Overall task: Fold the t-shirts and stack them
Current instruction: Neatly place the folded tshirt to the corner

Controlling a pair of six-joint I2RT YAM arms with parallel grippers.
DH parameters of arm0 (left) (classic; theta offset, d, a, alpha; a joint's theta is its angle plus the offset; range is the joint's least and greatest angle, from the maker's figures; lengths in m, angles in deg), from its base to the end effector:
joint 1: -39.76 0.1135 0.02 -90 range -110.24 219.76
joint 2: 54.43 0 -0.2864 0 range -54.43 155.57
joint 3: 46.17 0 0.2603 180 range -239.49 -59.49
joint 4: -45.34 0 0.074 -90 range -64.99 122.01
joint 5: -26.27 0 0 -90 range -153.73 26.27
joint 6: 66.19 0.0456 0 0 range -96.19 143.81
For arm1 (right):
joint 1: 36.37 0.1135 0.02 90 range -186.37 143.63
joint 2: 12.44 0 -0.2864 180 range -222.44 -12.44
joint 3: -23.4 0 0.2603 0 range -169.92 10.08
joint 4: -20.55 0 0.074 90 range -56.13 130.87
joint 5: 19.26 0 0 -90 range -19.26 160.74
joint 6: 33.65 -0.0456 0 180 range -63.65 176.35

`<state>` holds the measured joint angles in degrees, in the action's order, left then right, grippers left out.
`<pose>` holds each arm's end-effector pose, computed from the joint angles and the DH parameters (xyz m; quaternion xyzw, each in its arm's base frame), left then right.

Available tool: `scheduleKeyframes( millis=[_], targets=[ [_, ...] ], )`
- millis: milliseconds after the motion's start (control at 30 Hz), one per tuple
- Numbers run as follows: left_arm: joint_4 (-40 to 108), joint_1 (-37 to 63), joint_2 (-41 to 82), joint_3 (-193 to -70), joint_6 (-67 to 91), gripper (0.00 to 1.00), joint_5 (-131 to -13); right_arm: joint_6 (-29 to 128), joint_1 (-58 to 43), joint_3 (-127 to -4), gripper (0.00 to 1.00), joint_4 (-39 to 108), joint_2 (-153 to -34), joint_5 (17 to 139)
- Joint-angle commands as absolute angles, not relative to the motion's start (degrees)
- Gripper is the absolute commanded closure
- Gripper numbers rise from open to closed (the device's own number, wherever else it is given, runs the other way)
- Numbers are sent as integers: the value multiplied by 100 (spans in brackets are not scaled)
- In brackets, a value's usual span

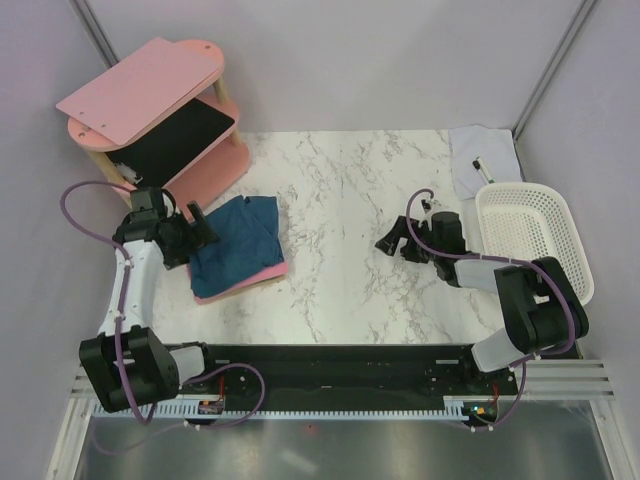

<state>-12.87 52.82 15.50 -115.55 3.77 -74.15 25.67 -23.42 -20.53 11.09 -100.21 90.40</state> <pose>0.2392 0.0470 0.2784 -0.2498 0.9263 -0.1036 0.2623 0.2822 0.0806 0.1534 0.0556 0.8734 0.3110 0.3707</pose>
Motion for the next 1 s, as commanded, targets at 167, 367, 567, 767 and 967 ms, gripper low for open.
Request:
scheduleKeyframes(
  millis=[167,367,567,767,967],
  targets=[
    [-1167,5303,683,-12216,631,0,-7612,2796,-1494,-2797,2,2323,-9919,8376],
    [-1185,5303,1148,-12172,824,0,-8096,2857,-720,-4167,2,2789,-10480,8270],
    [-1141,5286,1693,-12137,886,0,-8272,3147,115,-6161,2,3281,-11675,8208],
    [-1000,5224,1887,-12102,886,0,-8342,3192,379,-7569,7,3142,-12757,8480],
    [-903,5180,2027,-12084,921,0,-8044,3165,537,-8896,20,3141,-13565,8832]
  ],
)
